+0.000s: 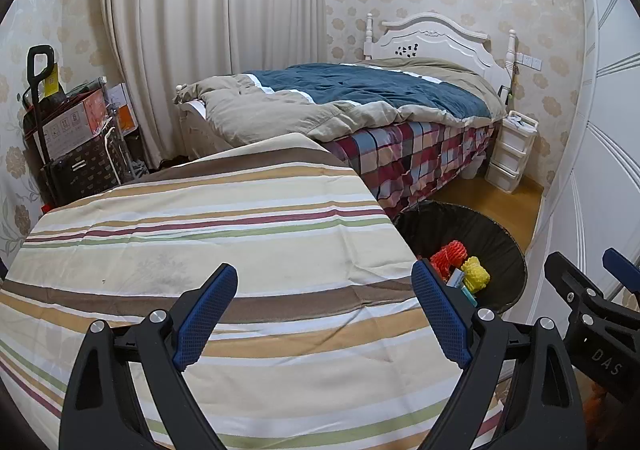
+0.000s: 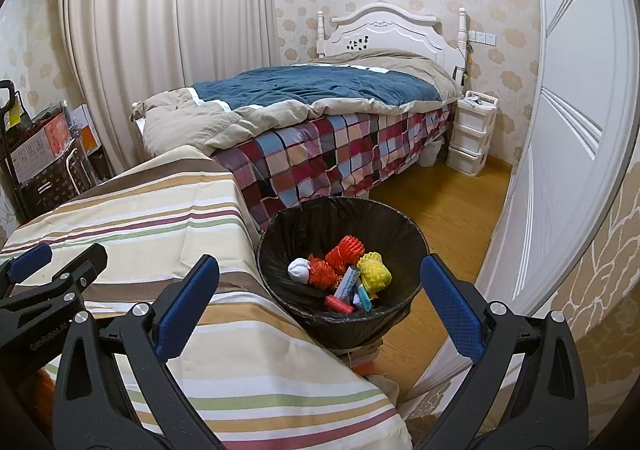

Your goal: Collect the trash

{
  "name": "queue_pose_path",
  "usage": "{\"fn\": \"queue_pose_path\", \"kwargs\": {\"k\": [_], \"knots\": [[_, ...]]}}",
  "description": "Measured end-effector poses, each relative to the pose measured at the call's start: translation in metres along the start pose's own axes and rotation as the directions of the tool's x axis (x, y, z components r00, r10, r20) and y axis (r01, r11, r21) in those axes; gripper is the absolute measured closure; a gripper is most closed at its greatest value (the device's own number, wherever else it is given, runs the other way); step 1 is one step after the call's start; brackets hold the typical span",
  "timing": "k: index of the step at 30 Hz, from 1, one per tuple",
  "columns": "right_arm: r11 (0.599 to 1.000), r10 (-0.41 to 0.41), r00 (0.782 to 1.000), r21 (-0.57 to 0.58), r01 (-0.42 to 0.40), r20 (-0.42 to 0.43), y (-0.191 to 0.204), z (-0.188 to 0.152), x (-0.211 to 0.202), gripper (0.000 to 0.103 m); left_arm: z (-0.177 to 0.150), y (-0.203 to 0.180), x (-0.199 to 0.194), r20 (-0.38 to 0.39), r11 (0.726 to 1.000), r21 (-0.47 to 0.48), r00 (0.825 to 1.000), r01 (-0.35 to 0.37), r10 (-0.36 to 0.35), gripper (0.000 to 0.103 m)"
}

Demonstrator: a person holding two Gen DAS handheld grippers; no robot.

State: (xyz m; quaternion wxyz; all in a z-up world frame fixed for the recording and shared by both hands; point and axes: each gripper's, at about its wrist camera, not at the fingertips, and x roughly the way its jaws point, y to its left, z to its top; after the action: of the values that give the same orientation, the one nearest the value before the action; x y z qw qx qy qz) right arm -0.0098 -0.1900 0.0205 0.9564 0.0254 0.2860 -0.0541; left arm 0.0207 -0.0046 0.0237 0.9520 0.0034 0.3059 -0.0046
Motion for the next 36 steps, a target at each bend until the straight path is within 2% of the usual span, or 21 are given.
{"fn": "queue_pose_path", "kwargs": {"k": [36], "knots": [[1.000,-0.001,1.000,0.000,0.001,0.000,-0.0006,0.0000,0.0000,0.005,-0.0005,-0.0012,-0.0016,-0.005,1.000,-0.001,1.000,0.002,-0.002,0.015]]}}
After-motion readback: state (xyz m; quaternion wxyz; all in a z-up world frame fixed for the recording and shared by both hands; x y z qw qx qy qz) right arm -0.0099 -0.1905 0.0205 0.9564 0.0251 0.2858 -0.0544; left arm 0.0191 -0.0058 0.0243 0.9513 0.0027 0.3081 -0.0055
